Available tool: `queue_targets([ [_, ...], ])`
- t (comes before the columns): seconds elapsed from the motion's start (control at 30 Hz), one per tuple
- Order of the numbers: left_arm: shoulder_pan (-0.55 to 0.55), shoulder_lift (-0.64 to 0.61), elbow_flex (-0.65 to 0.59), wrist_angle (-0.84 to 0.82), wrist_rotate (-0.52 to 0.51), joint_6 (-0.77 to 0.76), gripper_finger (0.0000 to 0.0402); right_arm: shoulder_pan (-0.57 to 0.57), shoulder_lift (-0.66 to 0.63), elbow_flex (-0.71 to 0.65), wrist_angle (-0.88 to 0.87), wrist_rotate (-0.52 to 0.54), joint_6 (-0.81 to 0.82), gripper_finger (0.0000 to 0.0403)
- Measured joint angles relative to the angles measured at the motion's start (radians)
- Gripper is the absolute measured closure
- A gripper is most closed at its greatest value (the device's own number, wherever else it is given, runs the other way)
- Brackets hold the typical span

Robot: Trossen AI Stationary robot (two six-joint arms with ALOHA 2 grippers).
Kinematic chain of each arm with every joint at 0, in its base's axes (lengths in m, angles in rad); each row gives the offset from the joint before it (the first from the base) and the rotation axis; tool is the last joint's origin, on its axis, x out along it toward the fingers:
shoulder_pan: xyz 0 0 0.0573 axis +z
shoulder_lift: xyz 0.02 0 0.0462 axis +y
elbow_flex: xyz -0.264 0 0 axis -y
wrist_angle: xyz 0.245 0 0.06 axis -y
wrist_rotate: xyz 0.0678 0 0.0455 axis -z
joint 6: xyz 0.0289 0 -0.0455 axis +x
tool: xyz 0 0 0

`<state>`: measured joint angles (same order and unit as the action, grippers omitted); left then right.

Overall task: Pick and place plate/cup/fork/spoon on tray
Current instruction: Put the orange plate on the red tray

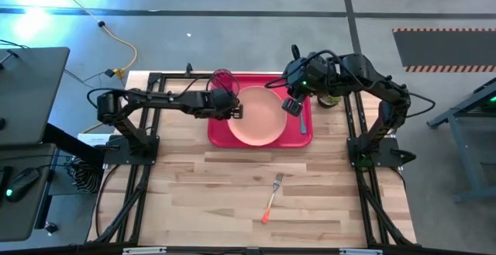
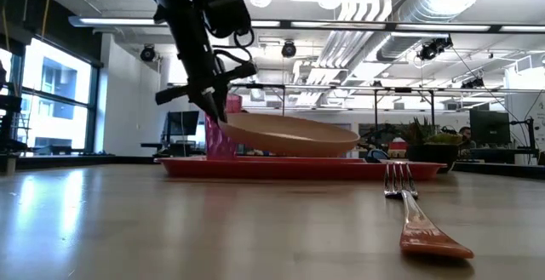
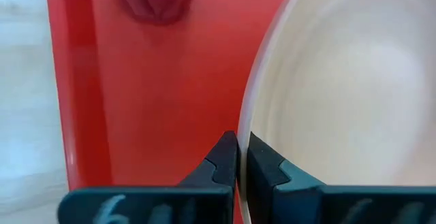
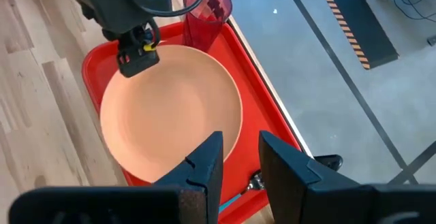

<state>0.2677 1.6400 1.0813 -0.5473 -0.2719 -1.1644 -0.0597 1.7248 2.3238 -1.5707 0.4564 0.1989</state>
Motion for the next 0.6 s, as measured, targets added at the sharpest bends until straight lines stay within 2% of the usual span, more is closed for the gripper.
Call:
queue_targets([
  [0.6,0.041,0.004,0.0,0.106,0.017,0.007,0.0401,0.0,0.0,0.0,0.003,0.0,0.003,0.0316],
])
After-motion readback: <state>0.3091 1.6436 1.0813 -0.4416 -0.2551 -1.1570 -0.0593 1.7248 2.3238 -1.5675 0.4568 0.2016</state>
